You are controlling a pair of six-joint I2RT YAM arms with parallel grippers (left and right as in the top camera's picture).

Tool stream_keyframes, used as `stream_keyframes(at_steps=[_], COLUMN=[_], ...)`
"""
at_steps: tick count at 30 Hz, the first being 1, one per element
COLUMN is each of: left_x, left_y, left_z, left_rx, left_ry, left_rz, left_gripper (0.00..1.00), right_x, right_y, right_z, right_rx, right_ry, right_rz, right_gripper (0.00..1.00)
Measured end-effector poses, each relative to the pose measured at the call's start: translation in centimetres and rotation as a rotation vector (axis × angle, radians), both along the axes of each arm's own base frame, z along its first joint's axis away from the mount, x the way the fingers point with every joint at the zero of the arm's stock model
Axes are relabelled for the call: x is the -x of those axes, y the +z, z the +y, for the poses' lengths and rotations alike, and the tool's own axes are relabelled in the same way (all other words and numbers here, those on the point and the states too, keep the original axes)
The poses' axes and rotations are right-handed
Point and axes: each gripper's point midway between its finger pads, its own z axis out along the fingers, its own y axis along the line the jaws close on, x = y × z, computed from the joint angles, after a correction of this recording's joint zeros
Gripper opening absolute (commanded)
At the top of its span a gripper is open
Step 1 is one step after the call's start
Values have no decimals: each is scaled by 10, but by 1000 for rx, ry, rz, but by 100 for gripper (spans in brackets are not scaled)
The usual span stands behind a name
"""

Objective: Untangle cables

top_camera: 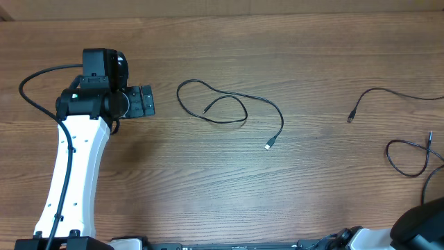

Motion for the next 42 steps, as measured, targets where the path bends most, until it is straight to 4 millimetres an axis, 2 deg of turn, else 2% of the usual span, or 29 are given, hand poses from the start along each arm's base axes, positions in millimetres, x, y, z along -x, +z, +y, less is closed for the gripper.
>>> stream_keyframes(at_steps=[5, 7, 11, 15, 20, 22, 23, 24, 25, 27, 32, 42], left_x=[0, 0, 0, 0, 0, 0, 0, 0, 0, 0, 0, 0], left_y=[0, 0, 0, 0, 0, 0, 0, 0, 0, 0, 0, 0], left_z=[0, 0, 0, 0, 0, 0, 0, 0, 0, 0, 0, 0], left_rx=[0, 0, 0, 0, 0, 0, 0, 0, 0, 0, 0, 0], left_ry=[0, 0, 0, -1, 0, 0, 0, 0, 0, 0, 0, 0], left_rz=[0, 0, 0, 0, 0, 0, 0, 0, 0, 0, 0, 0], left_gripper=[100, 99, 100, 100, 100, 100, 99, 100, 100, 100, 100, 99], right_x=[-1, -5, -17, -26, -32, -33, -33, -34, -34, -34, -36, -48], right_y=[-37, -61, -122, -195, -242, -260, -264, -271, -277, -285, -300, -302], right_z=[-17, -22, -26, -21, -7, -1, 0, 3, 5, 10, 24, 54], right_rx=[-69, -115, -230, -376, -492, -539, -549, -570, -592, -631, -706, -803], right_ry=[-19, -18, 17, 74, 150, 179, 185, 192, 197, 209, 263, 422], right_rz=[74, 121, 231, 355, 427, 451, 458, 463, 466, 465, 470, 433], right_gripper=[4, 4, 4, 4, 4, 14, 16, 24, 34, 64, 100, 100])
